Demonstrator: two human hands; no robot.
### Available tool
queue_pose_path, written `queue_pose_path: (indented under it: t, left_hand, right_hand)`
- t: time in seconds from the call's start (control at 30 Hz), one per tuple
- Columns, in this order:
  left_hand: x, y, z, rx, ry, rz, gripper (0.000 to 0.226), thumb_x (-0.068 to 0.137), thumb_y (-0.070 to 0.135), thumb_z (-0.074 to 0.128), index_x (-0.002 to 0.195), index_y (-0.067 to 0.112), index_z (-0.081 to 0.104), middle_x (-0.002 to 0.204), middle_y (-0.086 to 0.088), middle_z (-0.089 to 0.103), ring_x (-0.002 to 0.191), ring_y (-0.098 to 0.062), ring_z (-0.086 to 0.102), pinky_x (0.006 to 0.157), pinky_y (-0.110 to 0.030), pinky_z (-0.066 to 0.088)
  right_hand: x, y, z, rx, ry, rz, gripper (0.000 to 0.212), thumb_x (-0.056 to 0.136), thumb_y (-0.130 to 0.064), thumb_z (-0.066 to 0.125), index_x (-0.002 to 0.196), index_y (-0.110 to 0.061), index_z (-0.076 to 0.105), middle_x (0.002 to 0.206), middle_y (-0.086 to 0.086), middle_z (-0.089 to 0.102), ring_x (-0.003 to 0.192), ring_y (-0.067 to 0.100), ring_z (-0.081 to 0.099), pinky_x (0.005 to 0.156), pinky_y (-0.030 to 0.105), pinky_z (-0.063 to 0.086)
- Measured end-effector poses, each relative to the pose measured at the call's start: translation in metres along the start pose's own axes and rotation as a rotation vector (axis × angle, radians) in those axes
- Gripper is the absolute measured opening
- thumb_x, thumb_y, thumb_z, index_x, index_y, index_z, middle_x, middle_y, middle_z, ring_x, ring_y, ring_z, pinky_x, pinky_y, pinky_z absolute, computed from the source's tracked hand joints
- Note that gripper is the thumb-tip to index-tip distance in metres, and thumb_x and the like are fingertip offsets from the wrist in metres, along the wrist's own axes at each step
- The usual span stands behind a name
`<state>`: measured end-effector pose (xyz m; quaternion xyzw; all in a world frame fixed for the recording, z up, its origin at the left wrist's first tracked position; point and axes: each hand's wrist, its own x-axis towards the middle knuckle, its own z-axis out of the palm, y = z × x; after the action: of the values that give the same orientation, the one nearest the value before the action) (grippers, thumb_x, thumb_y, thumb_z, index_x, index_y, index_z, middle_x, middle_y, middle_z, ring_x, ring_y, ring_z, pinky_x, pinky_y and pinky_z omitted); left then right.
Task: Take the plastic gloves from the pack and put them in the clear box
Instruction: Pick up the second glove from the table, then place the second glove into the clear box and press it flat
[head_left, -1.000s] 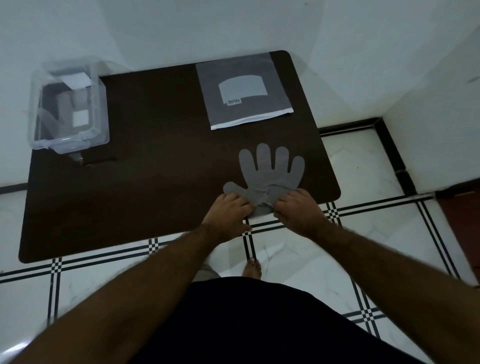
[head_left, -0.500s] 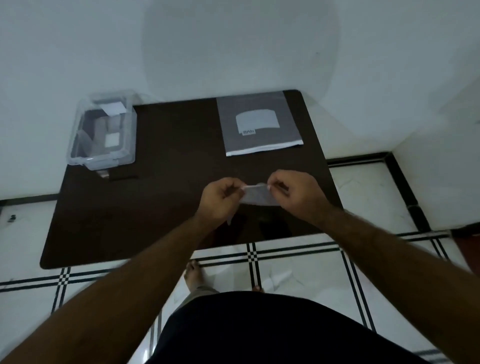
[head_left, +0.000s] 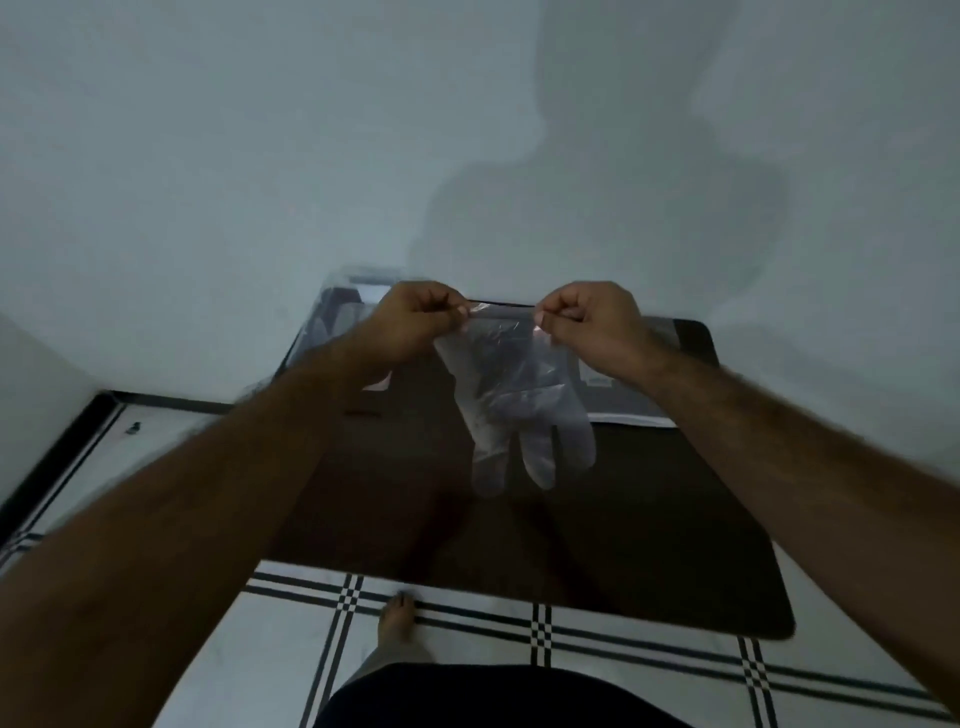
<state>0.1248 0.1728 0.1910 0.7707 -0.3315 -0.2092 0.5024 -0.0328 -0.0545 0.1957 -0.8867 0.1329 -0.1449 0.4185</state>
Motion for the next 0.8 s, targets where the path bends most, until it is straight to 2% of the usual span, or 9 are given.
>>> queue_pose_path:
  t: [0.1, 0.13, 0.2, 0.3, 0.4, 0.53, 0.67, 0.8]
  left_hand:
    - [0.014, -0.006, -0.046, 0.06, 0.076, -0.013, 0.013, 0.102, 0.003, 0.066, 0.107, -0.001, 0.078, 0.09, -0.003, 0.076, 0.074, 0.005, 0.068, 0.068, -0.01, 0.05]
    - [0.02, -0.011, -0.062, 0.077, 0.098, -0.018, 0.014, 0.102, 0.003, 0.066, 0.108, -0.001, 0.077, 0.091, -0.005, 0.076, 0.071, 0.005, 0.067, 0.065, -0.009, 0.05]
    - [0.034, -0.026, -0.093, 0.087, 0.122, -0.026, 0.013, 0.102, 0.004, 0.067, 0.108, 0.0, 0.078, 0.09, -0.007, 0.077, 0.071, 0.001, 0.069, 0.067, -0.012, 0.052]
    - [0.06, -0.055, -0.138, 0.092, 0.161, -0.058, 0.012, 0.1, 0.004, 0.068, 0.102, 0.005, 0.08, 0.094, -0.013, 0.078, 0.078, -0.008, 0.072, 0.077, -0.023, 0.059]
    - [0.089, -0.083, -0.179, 0.121, 0.171, -0.074, 0.012, 0.097, 0.006, 0.07, 0.099, 0.008, 0.081, 0.1, -0.012, 0.08, 0.092, -0.024, 0.076, 0.09, -0.038, 0.064]
    - [0.137, -0.113, -0.225, 0.231, 0.215, -0.049, 0.013, 0.097, 0.009, 0.07, 0.1, 0.011, 0.082, 0.098, -0.001, 0.08, 0.096, -0.019, 0.074, 0.093, -0.035, 0.061]
    - [0.186, -0.136, -0.26, 0.261, 0.275, -0.014, 0.014, 0.097, 0.01, 0.068, 0.1, 0.015, 0.082, 0.089, 0.001, 0.08, 0.091, -0.015, 0.075, 0.096, -0.035, 0.061]
    - [0.221, -0.145, -0.281, 0.299, 0.296, 0.091, 0.017, 0.097, 0.013, 0.067, 0.105, 0.014, 0.082, 0.089, 0.003, 0.078, 0.09, -0.017, 0.077, 0.093, -0.036, 0.061]
  right_hand:
    - [0.047, -0.025, 0.026, 0.012, -0.013, -0.027, 0.01, 0.094, -0.021, 0.081, 0.102, -0.015, 0.083, 0.093, -0.007, 0.081, 0.083, 0.009, 0.077, 0.081, 0.021, 0.06]
    - [0.063, -0.031, 0.037, 0.005, -0.013, -0.045, 0.01, 0.093, -0.021, 0.082, 0.101, -0.016, 0.083, 0.094, -0.006, 0.081, 0.088, 0.01, 0.076, 0.084, 0.022, 0.06]
    - [0.095, -0.041, 0.06, 0.005, -0.035, -0.059, 0.009, 0.09, -0.02, 0.084, 0.099, -0.016, 0.084, 0.094, -0.007, 0.081, 0.092, 0.008, 0.076, 0.087, 0.023, 0.059]
    - [0.141, -0.052, 0.098, 0.083, -0.102, 0.019, 0.014, 0.086, -0.011, 0.086, 0.099, -0.015, 0.084, 0.089, -0.006, 0.081, 0.087, 0.006, 0.075, 0.086, 0.021, 0.06]
    - [0.186, -0.064, 0.137, 0.057, -0.13, 0.052, 0.018, 0.088, -0.011, 0.085, 0.105, -0.014, 0.083, 0.099, -0.004, 0.08, 0.095, 0.009, 0.075, 0.092, 0.023, 0.059]
    - [0.25, -0.076, 0.18, 0.038, -0.081, 0.079, 0.016, 0.087, -0.009, 0.084, 0.103, -0.013, 0.084, 0.098, 0.0, 0.081, 0.093, 0.015, 0.076, 0.094, 0.029, 0.062]
    - [0.304, -0.084, 0.209, 0.0, 0.017, 0.06, 0.012, 0.087, -0.013, 0.084, 0.099, -0.016, 0.083, 0.095, -0.002, 0.08, 0.086, 0.01, 0.073, 0.094, 0.034, 0.062]
    - [0.337, -0.09, 0.218, -0.029, 0.137, 0.02, 0.009, 0.089, -0.015, 0.081, 0.098, -0.014, 0.083, 0.094, 0.003, 0.081, 0.088, 0.019, 0.076, 0.09, 0.038, 0.062]
